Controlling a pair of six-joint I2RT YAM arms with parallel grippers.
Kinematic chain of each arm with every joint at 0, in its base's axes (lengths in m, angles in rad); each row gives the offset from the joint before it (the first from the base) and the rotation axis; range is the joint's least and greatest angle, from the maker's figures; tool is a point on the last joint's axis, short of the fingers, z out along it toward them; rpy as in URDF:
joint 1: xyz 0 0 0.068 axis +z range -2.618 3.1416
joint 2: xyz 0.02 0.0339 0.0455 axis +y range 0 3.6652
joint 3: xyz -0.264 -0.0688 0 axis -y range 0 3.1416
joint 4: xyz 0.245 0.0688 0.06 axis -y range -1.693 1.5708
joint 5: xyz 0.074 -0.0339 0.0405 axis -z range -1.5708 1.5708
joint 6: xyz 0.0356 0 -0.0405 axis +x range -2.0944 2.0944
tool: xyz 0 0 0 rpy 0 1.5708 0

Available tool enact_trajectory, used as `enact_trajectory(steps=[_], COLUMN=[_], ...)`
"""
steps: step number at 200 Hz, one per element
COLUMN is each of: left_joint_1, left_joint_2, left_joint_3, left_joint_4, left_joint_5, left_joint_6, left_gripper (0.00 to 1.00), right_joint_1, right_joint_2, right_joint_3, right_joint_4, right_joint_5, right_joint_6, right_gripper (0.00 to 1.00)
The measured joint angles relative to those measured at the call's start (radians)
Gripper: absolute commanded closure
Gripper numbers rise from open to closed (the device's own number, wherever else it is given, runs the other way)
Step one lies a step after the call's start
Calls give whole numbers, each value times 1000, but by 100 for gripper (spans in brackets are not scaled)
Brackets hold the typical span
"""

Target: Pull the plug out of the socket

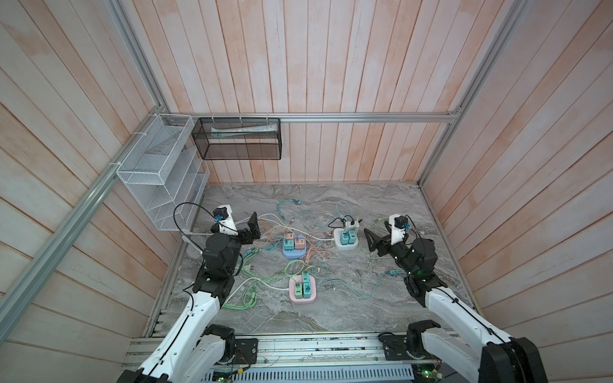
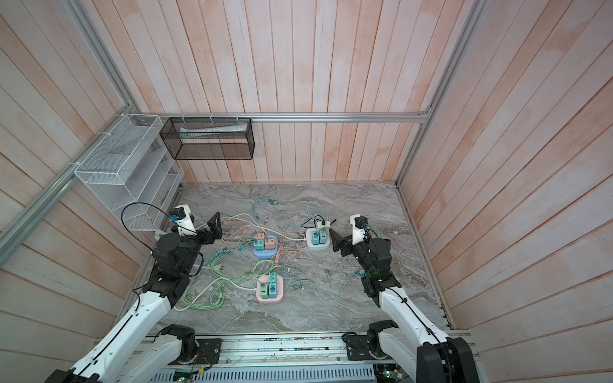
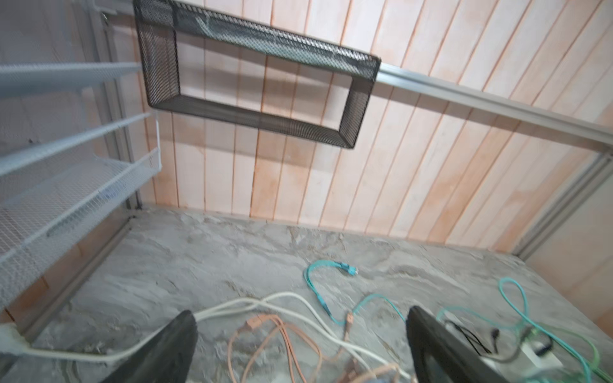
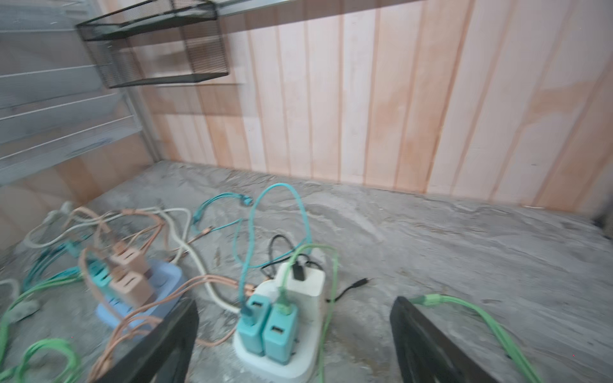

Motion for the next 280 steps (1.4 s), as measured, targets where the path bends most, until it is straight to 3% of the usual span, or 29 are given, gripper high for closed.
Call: enact_trajectory(steps=[67,104,158,191,217,251,267,280], left_joint_1=[-315,-557,-887,-1101,-1234,-1267,-1266,-1252], left_joint_2=[-272,-264,-227,-199,-166,-80,-60,-66], left_joint_3=[-43,-43,-43,-60,-101,-167,-184,-184], left_joint_4=[-332,-438,-547,-579,-599,-600,-611,-613], left_joint_5=[-104,-215,-393,-497,-540,-526,-523,-516], left_joint_6=[-134,-197,-312,-423,-494,-549,-560,-575], left_gripper=[0,0,0,0,6,15,28,30], right_joint_1=[378,586,792,843,846,846,842,832], right_joint_2=[-180,-142,11,137,212,312,349,375], right_joint_3=[-97,-111,-110,-95,-77,-20,0,10], right_joint_4=[-158,-185,-143,-132,-97,-72,-57,-45], right_joint_5=[36,135,233,245,244,246,247,246], right_joint_6=[98,177,237,237,236,229,229,229], right_gripper=[25,28,30,32,32,32,32,32])
